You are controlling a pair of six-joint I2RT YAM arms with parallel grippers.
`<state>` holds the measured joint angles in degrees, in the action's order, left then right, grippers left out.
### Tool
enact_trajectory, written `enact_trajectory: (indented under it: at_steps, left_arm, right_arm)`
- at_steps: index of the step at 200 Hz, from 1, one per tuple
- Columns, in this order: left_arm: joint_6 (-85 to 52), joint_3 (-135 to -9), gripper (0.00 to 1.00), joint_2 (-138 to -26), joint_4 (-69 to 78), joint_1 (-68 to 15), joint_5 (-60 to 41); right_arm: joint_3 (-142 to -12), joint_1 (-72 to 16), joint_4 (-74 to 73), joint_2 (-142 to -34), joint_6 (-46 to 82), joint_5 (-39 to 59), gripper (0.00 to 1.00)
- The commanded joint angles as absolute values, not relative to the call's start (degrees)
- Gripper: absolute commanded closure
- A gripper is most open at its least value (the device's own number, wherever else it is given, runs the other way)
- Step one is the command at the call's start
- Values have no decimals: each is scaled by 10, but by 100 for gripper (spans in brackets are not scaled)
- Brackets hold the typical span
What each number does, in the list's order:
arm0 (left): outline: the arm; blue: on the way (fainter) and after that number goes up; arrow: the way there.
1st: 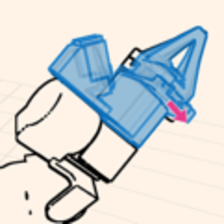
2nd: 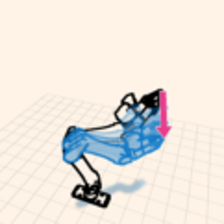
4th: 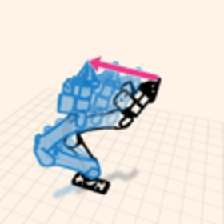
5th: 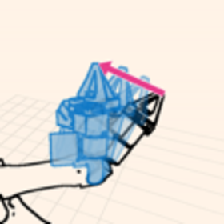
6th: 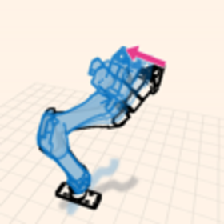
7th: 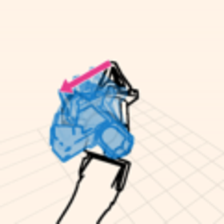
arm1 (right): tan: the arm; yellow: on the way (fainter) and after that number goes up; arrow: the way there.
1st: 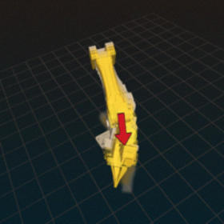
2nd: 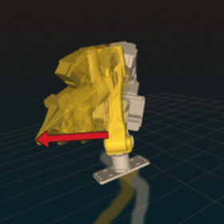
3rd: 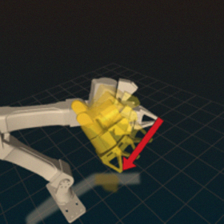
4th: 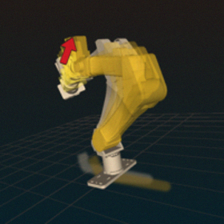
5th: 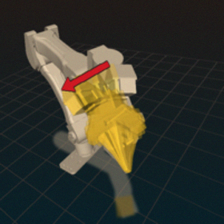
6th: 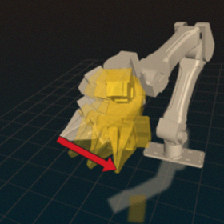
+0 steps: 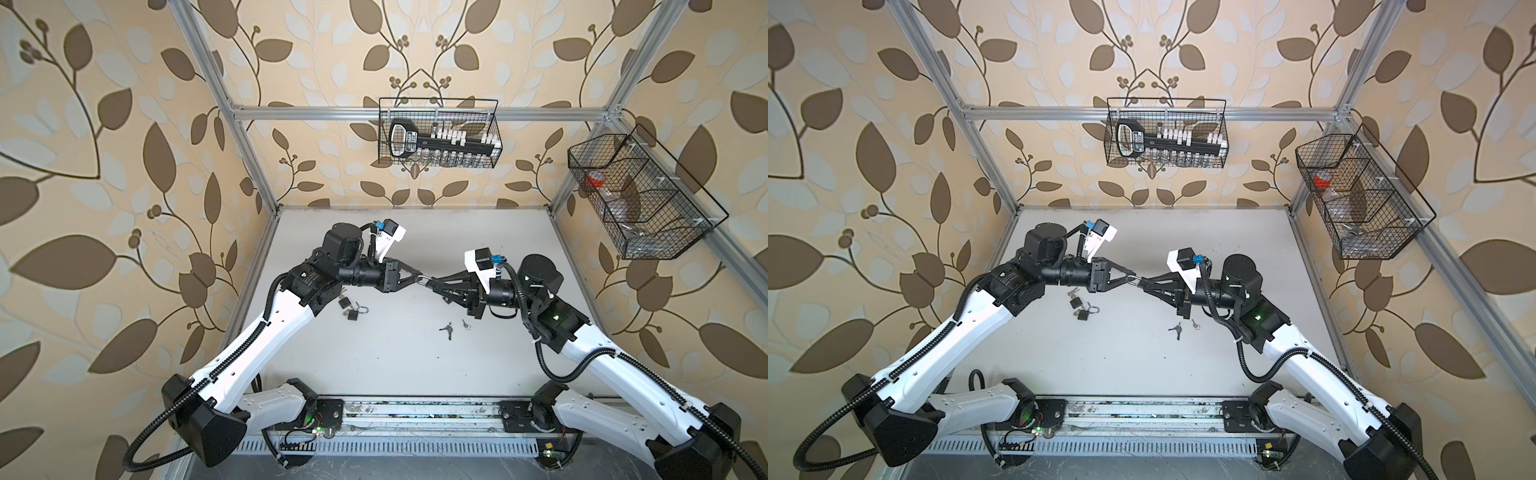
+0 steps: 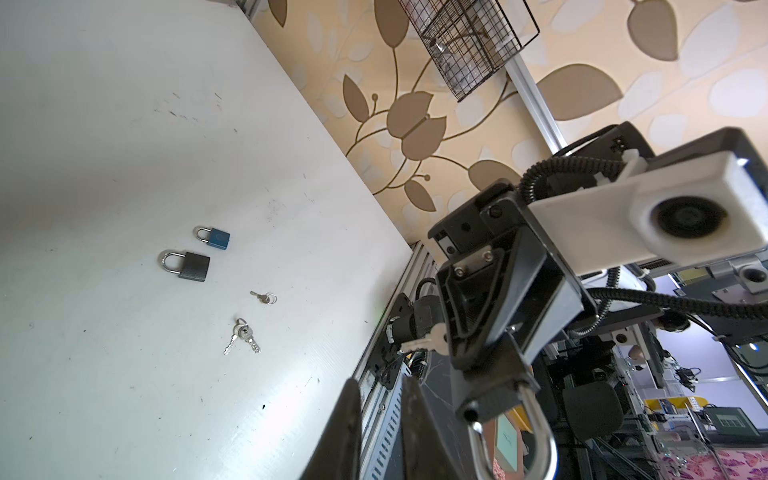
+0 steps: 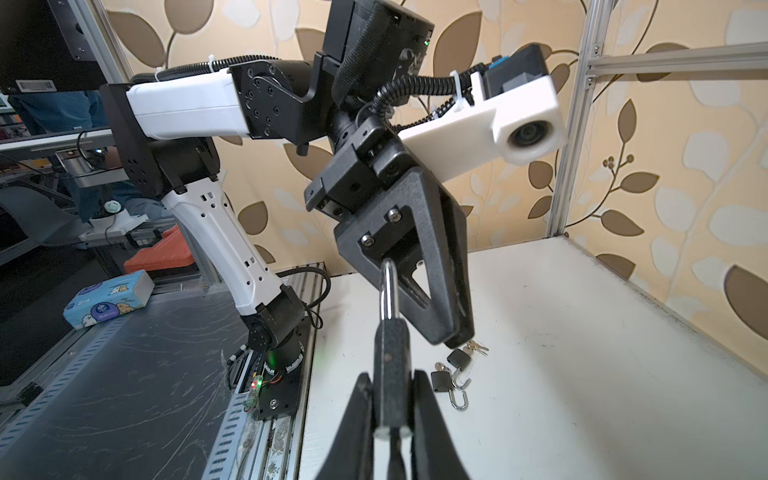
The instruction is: Lock with the key
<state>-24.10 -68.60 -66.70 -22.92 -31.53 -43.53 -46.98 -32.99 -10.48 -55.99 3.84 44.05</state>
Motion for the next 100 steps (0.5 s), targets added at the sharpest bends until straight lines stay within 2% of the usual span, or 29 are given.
enact_trajectory:
  at_steps: [1,23,46,100]
  left_arm:
    - [-223,-697,75,-634,-245,-317,-358]
    - [-223,-688,66,-596,-240,-316,-290]
    - [-218,-676,66,-565,-224,-316,-266]
    - [-195,-687,62,-579,-195,-316,-391]
  right_arm:
    - [-468,-332,-114,-551,37,429,100]
    - [-470,-331,-100,-550,46,402,100]
    - [-479,-323,-77,-557,59,392,100]
    - [-536,-295,-18,-606,83,525,100]
